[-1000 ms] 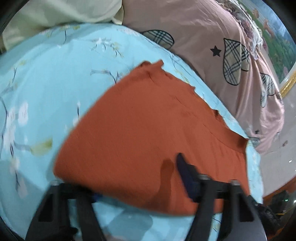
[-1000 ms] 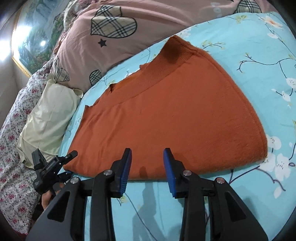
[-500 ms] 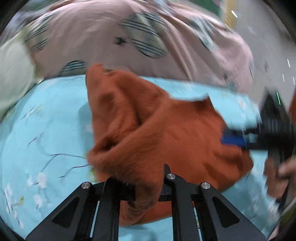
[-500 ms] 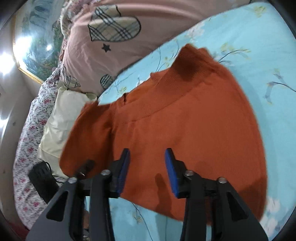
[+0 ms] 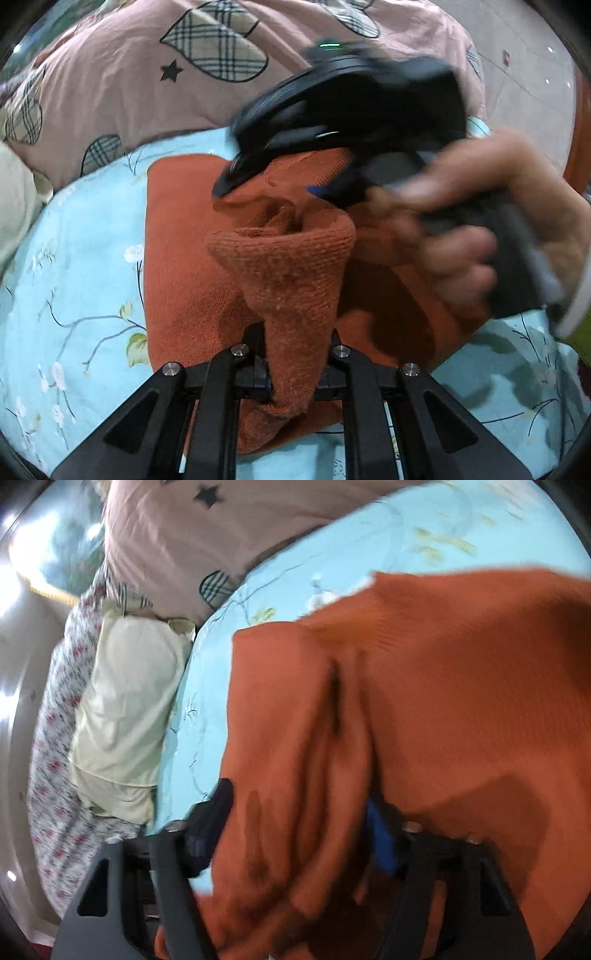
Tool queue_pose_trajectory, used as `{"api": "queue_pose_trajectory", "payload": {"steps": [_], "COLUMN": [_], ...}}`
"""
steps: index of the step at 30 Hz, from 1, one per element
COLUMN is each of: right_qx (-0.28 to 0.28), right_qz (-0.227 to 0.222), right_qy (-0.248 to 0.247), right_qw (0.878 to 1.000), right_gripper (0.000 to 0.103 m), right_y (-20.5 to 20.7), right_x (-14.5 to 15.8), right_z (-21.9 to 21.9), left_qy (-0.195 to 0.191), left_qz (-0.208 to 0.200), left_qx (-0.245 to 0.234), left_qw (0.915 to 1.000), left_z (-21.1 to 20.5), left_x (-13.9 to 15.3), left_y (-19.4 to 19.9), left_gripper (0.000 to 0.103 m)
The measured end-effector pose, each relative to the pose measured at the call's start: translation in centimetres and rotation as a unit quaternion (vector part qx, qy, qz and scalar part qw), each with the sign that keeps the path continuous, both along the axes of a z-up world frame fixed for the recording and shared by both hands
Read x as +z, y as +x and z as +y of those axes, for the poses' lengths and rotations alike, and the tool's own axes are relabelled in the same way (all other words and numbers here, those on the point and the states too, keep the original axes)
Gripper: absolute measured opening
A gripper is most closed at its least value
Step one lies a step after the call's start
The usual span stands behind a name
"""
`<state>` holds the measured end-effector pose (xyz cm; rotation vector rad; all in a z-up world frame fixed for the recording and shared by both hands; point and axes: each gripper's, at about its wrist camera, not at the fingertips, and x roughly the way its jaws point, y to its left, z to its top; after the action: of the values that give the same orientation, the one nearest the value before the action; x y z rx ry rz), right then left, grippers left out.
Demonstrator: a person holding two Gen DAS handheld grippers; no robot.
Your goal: Fold small clothes
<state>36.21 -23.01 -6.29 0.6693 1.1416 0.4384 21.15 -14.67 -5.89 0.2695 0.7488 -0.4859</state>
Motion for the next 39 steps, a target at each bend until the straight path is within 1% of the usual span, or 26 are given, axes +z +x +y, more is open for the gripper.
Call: {"api": "queue_pose_trajectory", "payload": {"steps": [1, 2, 3, 4, 6, 8, 10, 12, 13, 16, 18, 20, 23, 26, 27, 28, 29, 30, 31, 32, 33, 34, 35, 37, 39], "right_qx": [0.008, 0.009, 0.007, 0.003, 0.0, -0.008, -0.025, -0.045, -0.059, -0.094, -0.106, -0.112, -0.111, -0.104, -0.107, -0.112, -0.118, -0.126, -0.138, -0.146, -0.152, -0.155, -0.153, -0.142, -0.134], "right_qz": [-0.004, -0.006, -0.015, -0.036, -0.076, -0.114, -0.123, -0.114, -0.102, -0.063, -0.046, -0.039, -0.05, -0.059, -0.064, -0.068, -0.068, -0.066, -0.062, -0.06, -0.06, -0.062, -0.065, -0.059, -0.049], "right_qy": [-0.021, -0.031, -0.03, -0.024, -0.029, -0.05, -0.075, -0.099, -0.113, -0.135, -0.129, -0.119, -0.125, -0.144, -0.149, -0.155, -0.159, -0.162, -0.163, -0.161, -0.155, -0.146, -0.136, -0.111, -0.09], "right_qw": [1.0, 0.999, 0.999, 0.999, 0.997, 0.992, 0.989, 0.987, 0.987, 0.984, 0.985, 0.986, 0.985, 0.982, 0.981, 0.979, 0.978, 0.976, 0.975, 0.974, 0.974, 0.975, 0.977, 0.982, 0.986], "right_gripper": [0.021, 0.018, 0.016, 0.016, 0.015, 0.015, 0.015, 0.015, 0.015, 0.015, 0.015, 0.015, 0.015, 0.016, 0.017, 0.019, 0.022, 0.03, 0.041, 0.053, 0.059, 0.067, 0.071, 0.073, 0.074], "right_y": [0.6, 0.8, 0.8, 0.2, -1.1, -3.1, -4.6, -5.8, -6.3, -7.5, -8.0, -8.3, -8.3, -8.4, -8.7, -9.2, -9.7, -10.2, -10.9, -11.5, -12.1, -12.7, -13.1, -13.7, -13.6], "right_x": [0.1, 0.4, 1.1, 2.5, 5.1, 8.0, 9.2, 9.1, 8.6, 5.8, 4.2, 2.9, 2.9, 3.5, 3.7, 4.0, 4.2, 4.3, 4.5, 4.7, 4.9, 5.1, 5.2, 4.9, 4.3], "right_z": [0.7, 0.7, 0.5, -0.2, -1.5, -3.8, -6.4, -9.0, -10.4, -14.1, -15.5, -16.5, -16.4, -15.7, -15.8, -15.8, -15.8, -16.0, -16.5, -16.8, -17.0, -17.2, -17.2, -17.3, -17.3], "left_qy": [-0.001, -0.007, -0.016, -0.028, -0.059, -0.092, -0.113, -0.123, -0.122, -0.115, -0.118, -0.123, -0.131, -0.133, -0.138, -0.142, -0.147, -0.151, -0.154, -0.155, -0.156, -0.157, -0.161, -0.17, -0.176], "left_qz": [-0.001, -0.001, 0.0, 0.0, 0.006, 0.017, 0.036, 0.054, 0.061, 0.1, 0.125, 0.138, 0.147, 0.157, 0.163, 0.168, 0.173, 0.174, 0.173, 0.17, 0.166, 0.165, 0.165, 0.167, 0.177], "left_qx": [-0.004, -0.009, -0.013, -0.018, -0.036, -0.06, -0.083, -0.105, -0.113, -0.128, -0.129, -0.124, -0.127, -0.129, -0.126, -0.122, -0.119, -0.118, -0.114, -0.108, -0.097, -0.085, -0.071, -0.043, -0.008], "left_qw": [1.0, 0.9999, 0.9998, 0.9994, 0.9976, 0.9938, 0.9895, 0.9854, 0.9842, 0.98, 0.9766, 0.9749, 0.9721, 0.9701, 0.9688, 0.9679, 0.9666, 0.966, 0.966, 0.9671, 0.9688, 0.9698, 0.9703, 0.9703, 0.9683], "left_z": [-0.3, -0.4, -0.4, -0.5, -1.3, -3.1, -5.5, -8.2, -9.1, -11.9, -12.7, -12.9, -12.3, -11.2, -10.5, -10.0, -9.1, -8.3, -7.3, -6.1, -4.7, -3.6, -2.1, 0.6, 2.1], "left_x": [0.3, 0.9, 1.5, 2.3, 3.8, 5.0, 5.2, 4.5, 4.0, 1.7, 0.5, 0.1, 0.3, 0.6, 0.7, 0.8, 1.0, 1.1, 1.3, 1.5, 1.6, 1.7, 1.8, 1.5, 0.7], "left_y": [-0.2, -0.3, -0.5, -0.6, -0.3, -0.4, -0.5, -0.6, -0.6, -0.1, 0.6, 2.0, 2.9, 3.2, 3.4, 3.6, 3.8, 3.6, 3.7, 3.9, 4.3, 4.5, 5.1, 6.5, 8.1], "left_gripper": [0.011, 0.011, 0.011, 0.011, 0.012, 0.012, 0.012, 0.012, 0.012, 0.012, 0.013, 0.013, 0.014, 0.027, 0.032, 0.037, 0.039, 0.044, 0.049, 0.052, 0.056, 0.062, 0.064, 0.076, 0.08]}}
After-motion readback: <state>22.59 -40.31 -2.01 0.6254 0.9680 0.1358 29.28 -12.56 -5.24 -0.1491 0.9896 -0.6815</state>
